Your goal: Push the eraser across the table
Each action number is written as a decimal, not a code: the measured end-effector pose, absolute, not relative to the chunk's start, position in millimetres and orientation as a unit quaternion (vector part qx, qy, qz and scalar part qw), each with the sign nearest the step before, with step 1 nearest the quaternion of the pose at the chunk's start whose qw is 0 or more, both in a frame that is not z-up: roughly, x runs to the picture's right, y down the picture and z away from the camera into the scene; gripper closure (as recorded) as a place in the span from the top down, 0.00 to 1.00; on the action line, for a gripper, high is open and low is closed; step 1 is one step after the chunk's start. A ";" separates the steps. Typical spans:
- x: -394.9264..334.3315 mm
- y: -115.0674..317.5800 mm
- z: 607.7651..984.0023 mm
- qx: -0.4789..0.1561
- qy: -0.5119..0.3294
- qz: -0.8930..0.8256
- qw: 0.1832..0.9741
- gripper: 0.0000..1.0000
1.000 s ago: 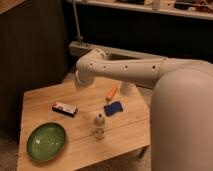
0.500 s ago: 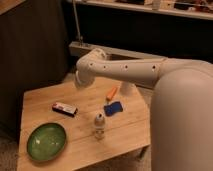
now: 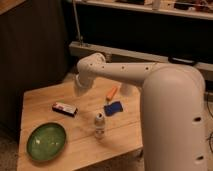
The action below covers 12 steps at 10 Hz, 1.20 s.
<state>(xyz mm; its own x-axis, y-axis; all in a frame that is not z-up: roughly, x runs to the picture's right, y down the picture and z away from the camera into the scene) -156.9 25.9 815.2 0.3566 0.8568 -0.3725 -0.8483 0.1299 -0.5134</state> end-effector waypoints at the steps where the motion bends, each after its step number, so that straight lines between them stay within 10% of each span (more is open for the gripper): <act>1: -163.0 39.3 823.8 -0.358 0.000 0.559 0.748 0.00; 12: -203.7 80.0 895.2 -0.355 0.000 0.515 0.780 0.00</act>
